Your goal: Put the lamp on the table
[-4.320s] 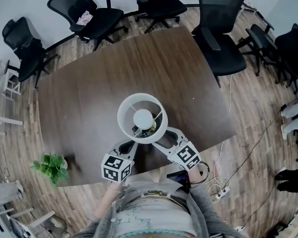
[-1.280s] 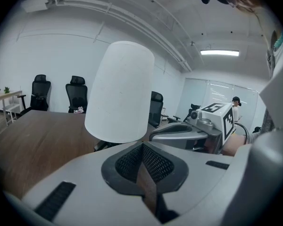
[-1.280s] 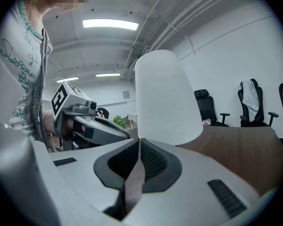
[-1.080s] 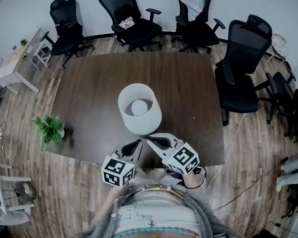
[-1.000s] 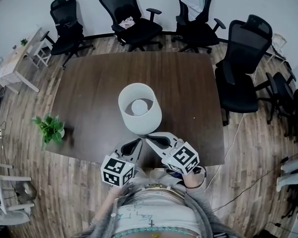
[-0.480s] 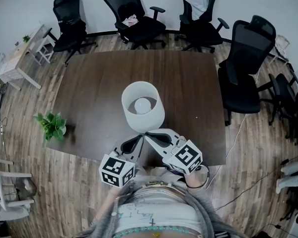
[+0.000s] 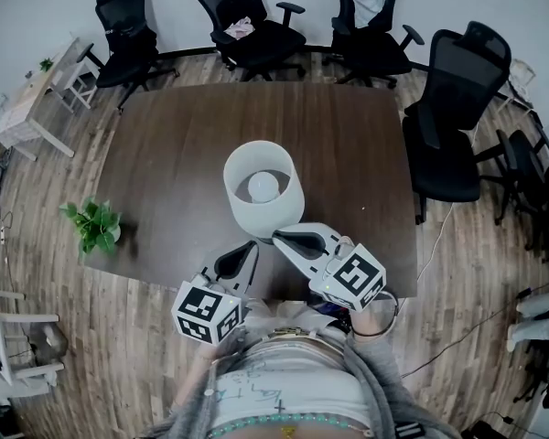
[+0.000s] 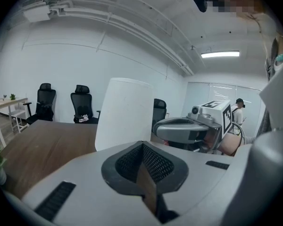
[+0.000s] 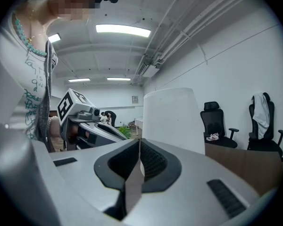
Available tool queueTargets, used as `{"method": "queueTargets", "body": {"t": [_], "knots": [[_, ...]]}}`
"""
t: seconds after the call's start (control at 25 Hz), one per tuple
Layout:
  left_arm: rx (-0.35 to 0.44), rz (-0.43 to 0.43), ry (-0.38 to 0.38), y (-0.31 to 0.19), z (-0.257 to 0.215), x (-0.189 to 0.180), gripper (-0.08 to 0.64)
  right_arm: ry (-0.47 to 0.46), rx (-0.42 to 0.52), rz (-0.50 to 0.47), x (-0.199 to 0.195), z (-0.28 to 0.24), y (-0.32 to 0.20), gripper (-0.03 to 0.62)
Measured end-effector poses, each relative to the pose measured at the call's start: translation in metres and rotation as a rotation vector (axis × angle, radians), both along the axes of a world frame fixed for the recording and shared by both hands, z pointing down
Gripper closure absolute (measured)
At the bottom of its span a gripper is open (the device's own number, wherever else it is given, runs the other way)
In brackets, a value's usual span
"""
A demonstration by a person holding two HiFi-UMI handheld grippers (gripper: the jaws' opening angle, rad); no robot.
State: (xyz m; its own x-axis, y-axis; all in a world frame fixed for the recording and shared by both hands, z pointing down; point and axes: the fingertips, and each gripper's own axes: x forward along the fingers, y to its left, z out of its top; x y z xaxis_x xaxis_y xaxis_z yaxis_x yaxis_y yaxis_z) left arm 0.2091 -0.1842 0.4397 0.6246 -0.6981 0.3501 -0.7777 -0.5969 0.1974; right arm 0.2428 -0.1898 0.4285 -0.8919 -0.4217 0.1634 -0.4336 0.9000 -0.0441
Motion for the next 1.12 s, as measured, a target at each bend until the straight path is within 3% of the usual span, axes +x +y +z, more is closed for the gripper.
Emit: {"method": "queueTargets", "body": {"t": [1.12], "knots": [[-0.035, 0.029, -0.017, -0.009, 0.014, 0.012, 0.549, 0.020, -0.041, 0.007, 0.005, 0.013, -0.003, 0.572]]}}
